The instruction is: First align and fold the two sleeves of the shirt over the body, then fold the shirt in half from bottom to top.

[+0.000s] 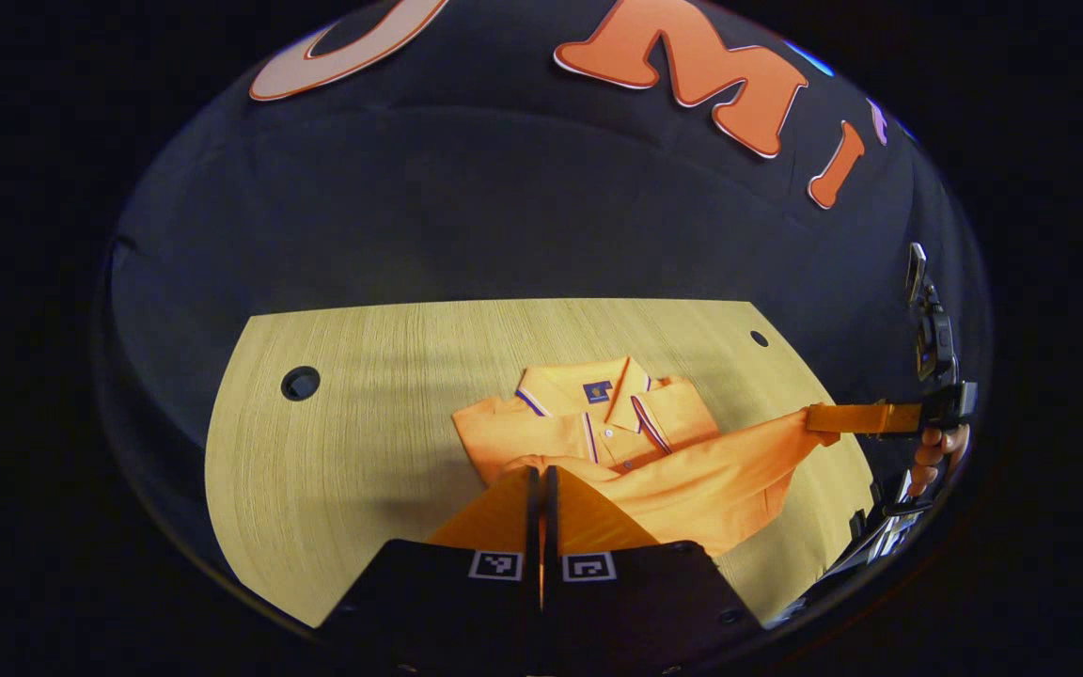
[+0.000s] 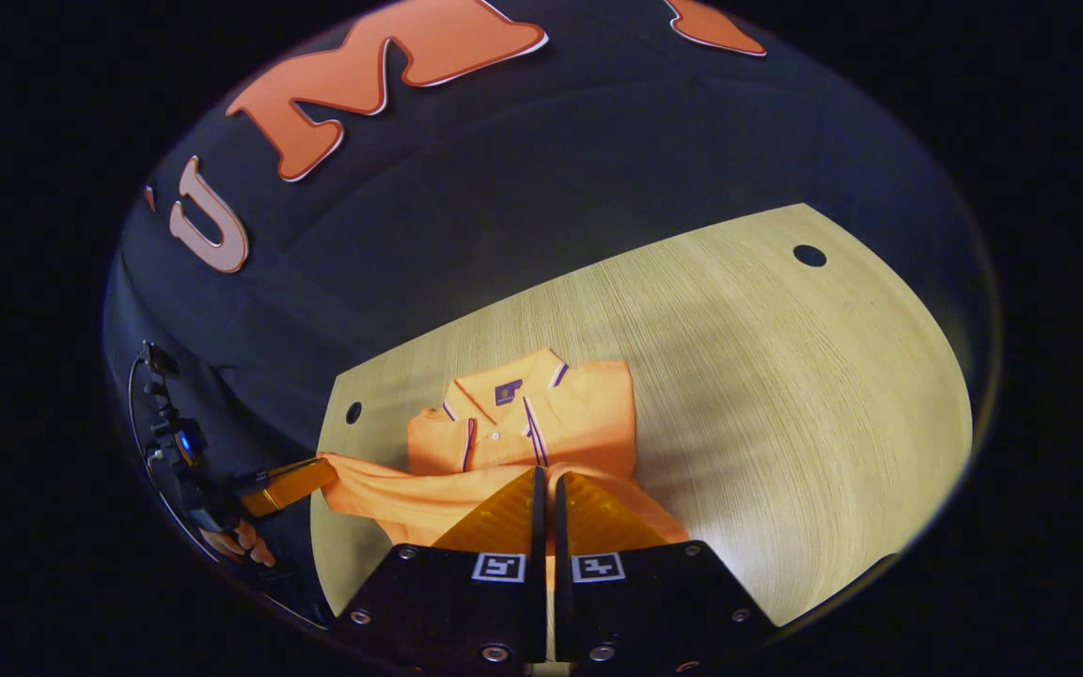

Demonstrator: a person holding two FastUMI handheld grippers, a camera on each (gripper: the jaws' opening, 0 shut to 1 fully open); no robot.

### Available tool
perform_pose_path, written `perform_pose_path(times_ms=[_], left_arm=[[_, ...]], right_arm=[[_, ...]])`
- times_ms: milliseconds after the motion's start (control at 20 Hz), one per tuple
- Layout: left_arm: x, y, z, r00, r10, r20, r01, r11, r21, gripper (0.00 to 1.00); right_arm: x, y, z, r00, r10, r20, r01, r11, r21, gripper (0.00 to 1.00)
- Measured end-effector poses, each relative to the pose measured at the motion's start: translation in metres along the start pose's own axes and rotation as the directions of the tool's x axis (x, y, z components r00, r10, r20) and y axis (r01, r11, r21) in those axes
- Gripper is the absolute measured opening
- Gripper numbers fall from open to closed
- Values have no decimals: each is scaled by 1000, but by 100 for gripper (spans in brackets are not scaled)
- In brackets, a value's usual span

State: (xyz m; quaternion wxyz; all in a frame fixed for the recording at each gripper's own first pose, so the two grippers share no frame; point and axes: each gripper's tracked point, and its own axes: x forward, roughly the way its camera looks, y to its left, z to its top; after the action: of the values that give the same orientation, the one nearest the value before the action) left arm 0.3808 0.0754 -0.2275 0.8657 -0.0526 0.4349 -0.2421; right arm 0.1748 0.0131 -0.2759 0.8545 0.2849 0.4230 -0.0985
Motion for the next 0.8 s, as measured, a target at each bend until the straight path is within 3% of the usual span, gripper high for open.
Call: perform_pose_path(times_ms=[350, 500, 650, 800], left_arm=[[43, 27, 23, 1000, 19, -15, -20, 1000, -12, 1], [58, 46, 33, 999, 44, -5, -44, 999, -20, 1], [75, 64, 36, 997, 81, -13, -81, 997, -19, 1], [92, 69, 31, 991, 124, -50, -124, 992, 11, 2]], right_arm=[[39, 1, 30, 999, -32, -23, 32, 999, -13, 4], [53, -12, 42, 997, -79, -16, 79, 996, -49, 4], [71, -24, 55, 993, -119, -6, 119, 992, -29, 4], [83, -27, 70, 992, -123, 2, 123, 990, 72, 4]])
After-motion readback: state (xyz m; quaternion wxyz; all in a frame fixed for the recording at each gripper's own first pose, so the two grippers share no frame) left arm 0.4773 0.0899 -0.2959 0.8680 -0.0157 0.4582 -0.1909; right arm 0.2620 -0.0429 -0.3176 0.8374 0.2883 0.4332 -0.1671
